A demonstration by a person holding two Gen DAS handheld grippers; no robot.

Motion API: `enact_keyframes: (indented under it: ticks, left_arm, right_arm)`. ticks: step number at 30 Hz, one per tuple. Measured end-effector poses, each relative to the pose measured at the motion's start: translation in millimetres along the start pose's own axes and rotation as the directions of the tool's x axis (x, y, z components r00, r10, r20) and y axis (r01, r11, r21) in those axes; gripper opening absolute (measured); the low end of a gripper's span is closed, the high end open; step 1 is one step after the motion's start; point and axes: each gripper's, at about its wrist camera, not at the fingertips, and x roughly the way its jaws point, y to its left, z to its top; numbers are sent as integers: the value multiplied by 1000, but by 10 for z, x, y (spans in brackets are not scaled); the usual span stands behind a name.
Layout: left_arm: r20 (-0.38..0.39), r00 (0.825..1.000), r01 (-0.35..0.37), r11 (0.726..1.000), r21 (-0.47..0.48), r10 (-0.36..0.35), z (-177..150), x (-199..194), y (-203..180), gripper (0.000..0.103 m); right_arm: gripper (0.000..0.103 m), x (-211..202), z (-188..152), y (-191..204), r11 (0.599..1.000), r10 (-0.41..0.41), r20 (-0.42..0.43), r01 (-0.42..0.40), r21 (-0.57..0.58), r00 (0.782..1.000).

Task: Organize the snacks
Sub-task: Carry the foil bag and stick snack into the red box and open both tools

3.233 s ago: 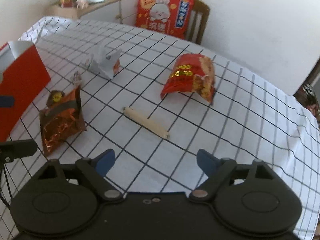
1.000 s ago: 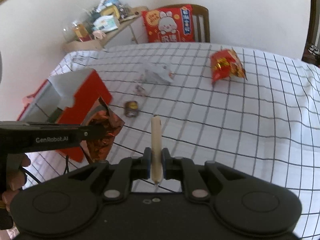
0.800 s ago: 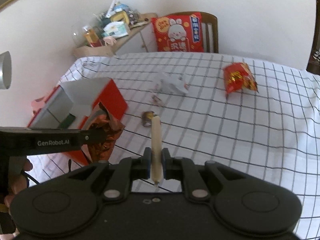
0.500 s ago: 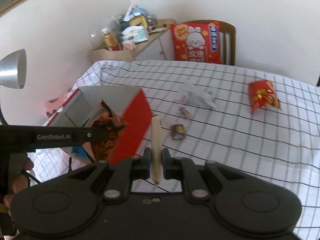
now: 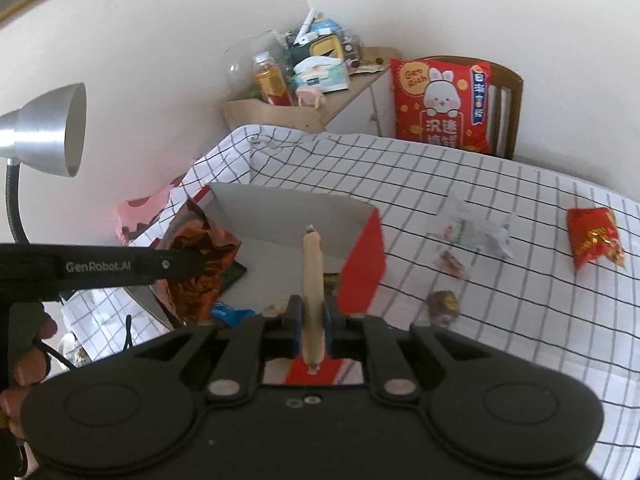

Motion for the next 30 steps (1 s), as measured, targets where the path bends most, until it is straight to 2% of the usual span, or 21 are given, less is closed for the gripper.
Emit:
enact_keyframes:
  ticks: [9,16,30]
  left_arm:
    - [-10,995,-98,995,-28,98,142,206,459,34]
    - [-31,990,-139,990,-7,139,187,491,572,35]
    - [-189,965,-179,983,38,183,116,1152,609,36]
  right_arm:
    - [9,454,116,333,998,4,-43,-6,-63,999]
    - [9,866,138,399,994,-12,-93,2,-106,996]
    - [10,1320,57,477,978,-62,-185,23,-206,981]
